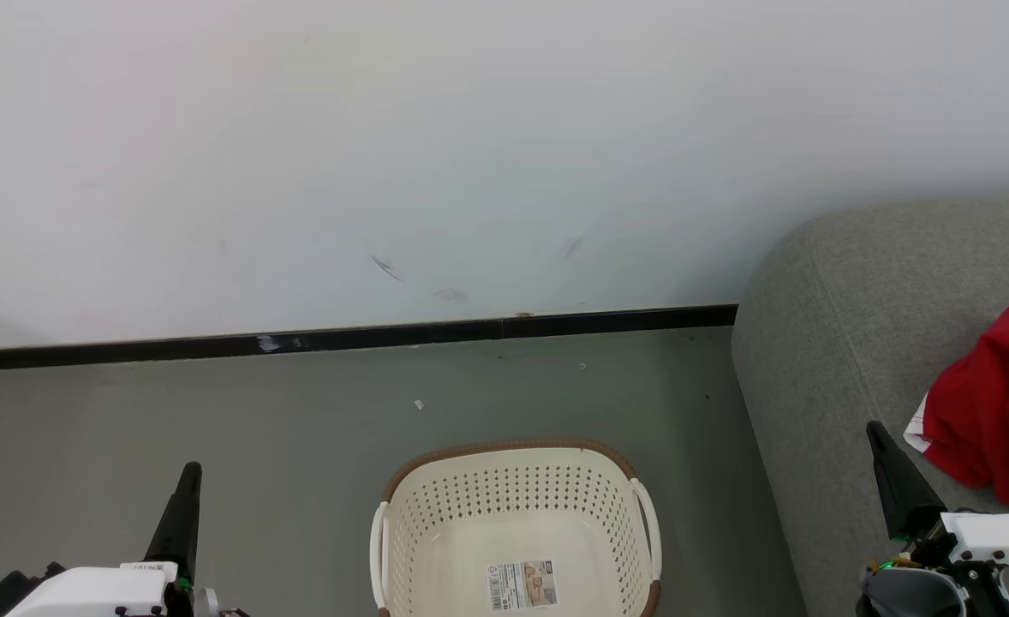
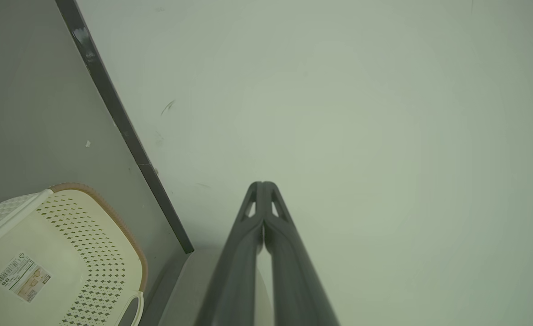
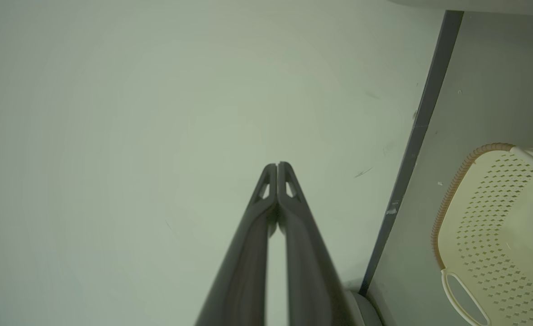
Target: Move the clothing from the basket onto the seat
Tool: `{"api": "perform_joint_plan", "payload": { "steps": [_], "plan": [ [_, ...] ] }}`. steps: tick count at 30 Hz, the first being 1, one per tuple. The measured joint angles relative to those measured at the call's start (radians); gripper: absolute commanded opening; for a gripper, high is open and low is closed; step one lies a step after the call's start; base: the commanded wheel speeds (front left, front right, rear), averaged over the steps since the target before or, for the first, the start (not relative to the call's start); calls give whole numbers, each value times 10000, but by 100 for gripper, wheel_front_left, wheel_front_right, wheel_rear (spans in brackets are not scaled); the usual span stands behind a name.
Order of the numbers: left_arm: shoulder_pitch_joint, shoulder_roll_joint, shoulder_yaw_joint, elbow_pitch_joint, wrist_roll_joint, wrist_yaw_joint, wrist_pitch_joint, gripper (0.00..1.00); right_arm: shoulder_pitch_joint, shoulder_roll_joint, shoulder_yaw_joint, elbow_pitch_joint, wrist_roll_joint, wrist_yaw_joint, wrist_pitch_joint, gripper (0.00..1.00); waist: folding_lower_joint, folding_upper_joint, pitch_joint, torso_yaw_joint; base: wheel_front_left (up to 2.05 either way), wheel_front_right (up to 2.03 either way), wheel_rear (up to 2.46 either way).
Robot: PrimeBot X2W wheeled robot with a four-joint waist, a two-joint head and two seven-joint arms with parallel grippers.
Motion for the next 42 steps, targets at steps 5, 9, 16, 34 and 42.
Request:
{"api": "perform_joint_plan", "payload": {
  "steps": [5,9,16,34,42],
  "plan": [
    [-1,-2,2,8,0,0,0,0,-1,-2,0,4,0,0,0,0,0,0,0,0,0,0,0],
    [-2,-2,2,13,0,0,0,0,-2,-4,2,6,0,0,0,0,0,0,-1,0,0,0,0],
    [-4,-2,4,25,0,-2,0,0,-3,-6,2,10,0,0,0,0,-1,0,-1,0,0,0,0],
    [-14,-2,6,56,0,-10,0,0,-4,-8,4,13,2,0,0,0,-1,0,-1,0,0,0,0],
    [-16,-2,6,61,0,-10,0,0,-5,-10,4,15,2,0,0,0,-1,0,-1,0,0,0,0]
  ]
}}
